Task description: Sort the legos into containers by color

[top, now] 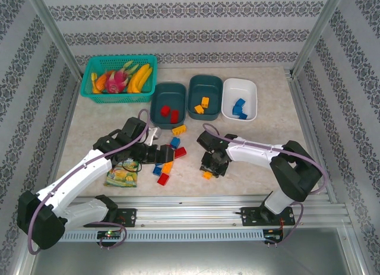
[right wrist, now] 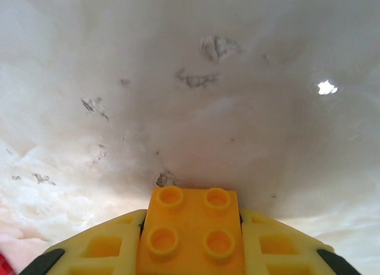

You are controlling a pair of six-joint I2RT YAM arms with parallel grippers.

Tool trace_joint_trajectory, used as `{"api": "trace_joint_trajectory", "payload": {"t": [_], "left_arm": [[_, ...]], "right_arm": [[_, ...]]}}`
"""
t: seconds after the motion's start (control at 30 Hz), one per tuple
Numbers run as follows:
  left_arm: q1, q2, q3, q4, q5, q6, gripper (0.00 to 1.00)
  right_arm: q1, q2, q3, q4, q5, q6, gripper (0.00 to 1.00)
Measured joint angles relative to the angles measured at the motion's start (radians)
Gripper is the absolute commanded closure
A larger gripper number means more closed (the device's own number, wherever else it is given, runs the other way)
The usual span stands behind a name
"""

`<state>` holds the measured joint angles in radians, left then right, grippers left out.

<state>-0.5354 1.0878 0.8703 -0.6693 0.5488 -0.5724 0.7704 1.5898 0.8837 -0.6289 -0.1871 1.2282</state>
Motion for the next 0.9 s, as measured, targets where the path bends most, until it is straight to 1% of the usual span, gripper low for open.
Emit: {"api": "trace_joint_trajectory", "payload": {"t": [0.1, 0.2, 0.3, 0.4, 0.5, 0.57, 0.7, 0.8, 0.9], "left_arm": [[0.0, -0.003, 0.0, 0.006, -0.004, -0.021, 0.18], [0.001, 0.019, 0.022, 0.014, -0.007, -0.056, 0.18], [0.013, 0.104, 0.116, 0.05, -0.007, -0.096, 0.18], [0.049, 0.227, 0.251, 0.108, -0.008, -0.127, 0.18], [0.08, 0.356, 0.39, 0.145, -0.015, -0.144, 0.18], [0.097, 0.444, 0.482, 0.16, -0.023, -0.146, 0.19], [0.114, 0.595, 0.634, 0.162, -0.032, -0.147, 0.19], [0.121, 0.673, 0.695, 0.161, -0.035, -0.147, 0.19], [0.124, 0.727, 0.727, 0.162, -0.034, -0.147, 0.19]], "right_arm": [[-0.001, -0.018, 0.07, -0.082, 0.053, -0.031, 0.73], [-0.03, -0.024, 0.233, -0.185, 0.115, -0.11, 0.73], [-0.112, -0.002, 0.451, -0.251, 0.179, -0.22, 0.73], [-0.204, 0.076, 0.652, -0.285, 0.231, -0.324, 0.73], [-0.273, 0.22, 0.849, -0.319, 0.278, -0.42, 0.73], [-0.306, 0.347, 0.99, -0.339, 0.303, -0.48, 0.74], [-0.332, 0.573, 1.232, -0.407, 0.347, -0.551, 0.73], [-0.347, 0.705, 1.37, -0.461, 0.366, -0.571, 0.73], [-0.359, 0.787, 1.435, -0.499, 0.371, -0.573, 0.73]]}}
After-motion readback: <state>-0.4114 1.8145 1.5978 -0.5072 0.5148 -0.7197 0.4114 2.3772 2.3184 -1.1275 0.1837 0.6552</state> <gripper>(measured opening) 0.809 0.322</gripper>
